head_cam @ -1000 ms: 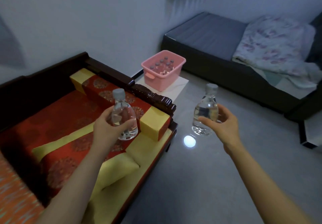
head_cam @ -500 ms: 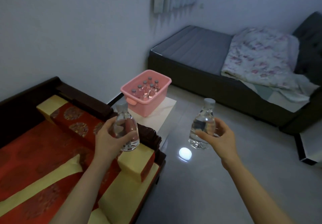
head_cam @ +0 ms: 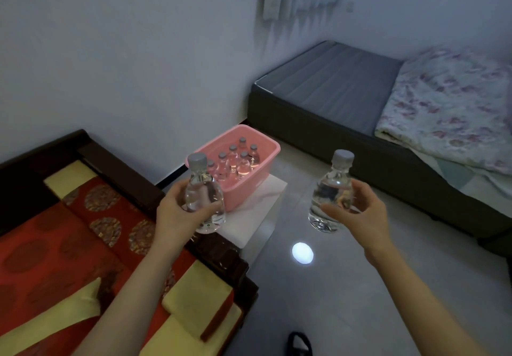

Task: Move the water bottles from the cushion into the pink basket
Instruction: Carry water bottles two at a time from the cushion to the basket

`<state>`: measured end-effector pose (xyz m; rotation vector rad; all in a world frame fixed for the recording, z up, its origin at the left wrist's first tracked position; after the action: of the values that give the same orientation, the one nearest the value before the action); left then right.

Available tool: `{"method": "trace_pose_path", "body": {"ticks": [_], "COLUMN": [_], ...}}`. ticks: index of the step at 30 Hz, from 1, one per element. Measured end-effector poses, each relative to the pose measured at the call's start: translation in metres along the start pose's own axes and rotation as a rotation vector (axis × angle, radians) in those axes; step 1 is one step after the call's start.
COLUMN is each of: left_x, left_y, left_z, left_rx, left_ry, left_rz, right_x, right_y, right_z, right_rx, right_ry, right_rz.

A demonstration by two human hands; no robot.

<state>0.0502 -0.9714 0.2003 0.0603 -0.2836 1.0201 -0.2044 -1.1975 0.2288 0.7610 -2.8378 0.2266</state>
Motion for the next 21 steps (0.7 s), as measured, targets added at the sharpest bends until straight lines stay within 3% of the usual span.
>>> {"method": "trace_pose_path", "body": {"ticks": [13,21], "left_x": [-0.105,-0.127], "left_y": [-0.100,-0.146], "left_z": [-0.004,-0.022], "left_rx": [0.114,0.182], "left_ry": [-0.056,-0.109], "left_rz": [0.312,0.381], "right_x": [-0.001,-0.050], "right_y": [-0.239,-0.327], "right_z": [0.014,0.040], "right_rx": [0.028,0.023], "right_ry": [0.012,-0.014], "right_rz": [-0.357,-0.508]}}
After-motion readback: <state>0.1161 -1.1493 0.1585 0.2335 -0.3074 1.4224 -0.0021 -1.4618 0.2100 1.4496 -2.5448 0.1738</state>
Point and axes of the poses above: each hand's wrist, its own y-axis away from the middle knuckle, its own x-axis out of the back of the hand, z = x × y, the point moved 1 cm from there along -y, towards the middle knuckle, and after that the axes turned 4 degrees about -y, right-handed, at the moved point
